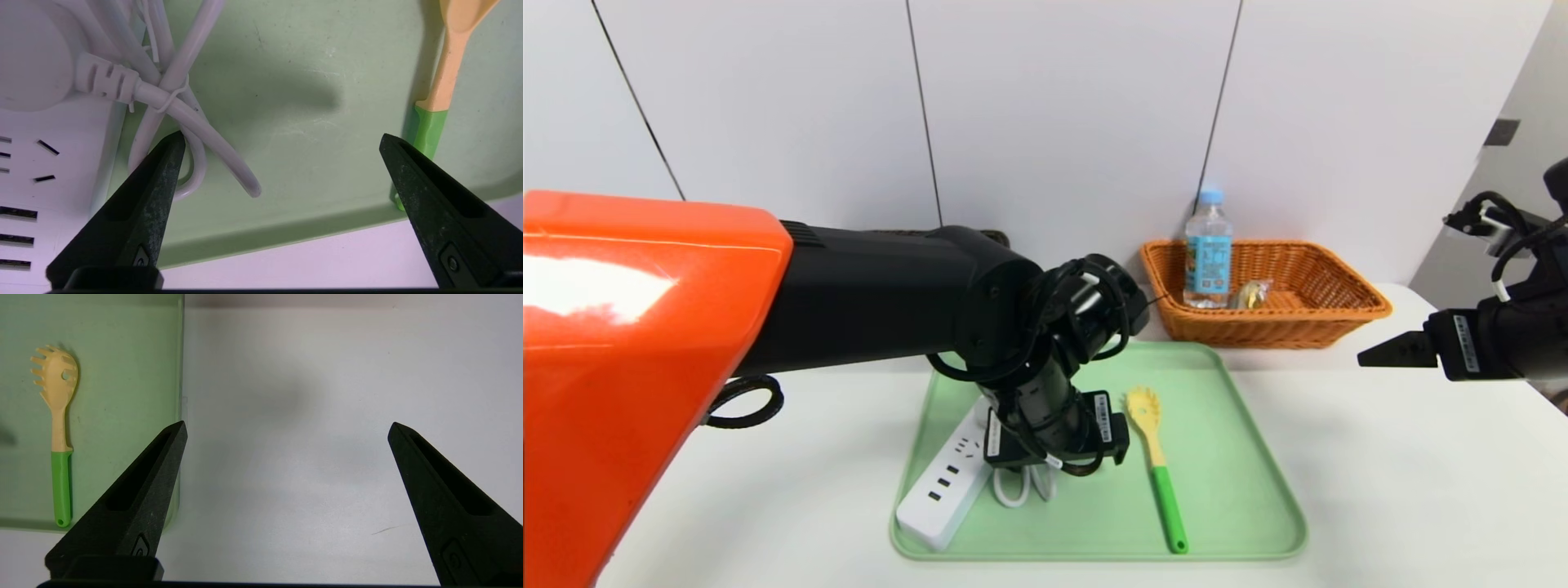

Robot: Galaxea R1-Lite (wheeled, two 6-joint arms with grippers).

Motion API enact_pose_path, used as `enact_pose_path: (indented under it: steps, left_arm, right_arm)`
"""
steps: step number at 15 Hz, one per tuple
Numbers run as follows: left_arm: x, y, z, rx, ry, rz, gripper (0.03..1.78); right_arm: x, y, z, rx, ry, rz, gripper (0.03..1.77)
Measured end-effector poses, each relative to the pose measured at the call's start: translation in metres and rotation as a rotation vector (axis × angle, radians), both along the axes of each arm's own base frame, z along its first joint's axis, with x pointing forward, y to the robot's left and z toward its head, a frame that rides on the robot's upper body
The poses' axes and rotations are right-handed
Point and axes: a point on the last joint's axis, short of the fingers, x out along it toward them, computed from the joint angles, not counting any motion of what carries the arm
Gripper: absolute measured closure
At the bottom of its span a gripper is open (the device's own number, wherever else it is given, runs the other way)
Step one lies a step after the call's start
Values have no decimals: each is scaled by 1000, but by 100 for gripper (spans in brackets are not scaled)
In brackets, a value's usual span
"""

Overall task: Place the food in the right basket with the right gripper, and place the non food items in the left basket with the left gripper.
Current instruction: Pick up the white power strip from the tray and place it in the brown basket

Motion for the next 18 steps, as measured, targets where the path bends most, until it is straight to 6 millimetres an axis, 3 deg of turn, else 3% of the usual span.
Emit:
enact_pose_path:
  steps: [14,18]
  left_arm:
    - [0,-10,-6,6,0,-16,12]
    - [0,-10,-7,9,6,-11,72]
  right_arm:
    - [9,-3,-2,0,-31,-14,10]
    - [9,-3,-1,0,-33,-13,10]
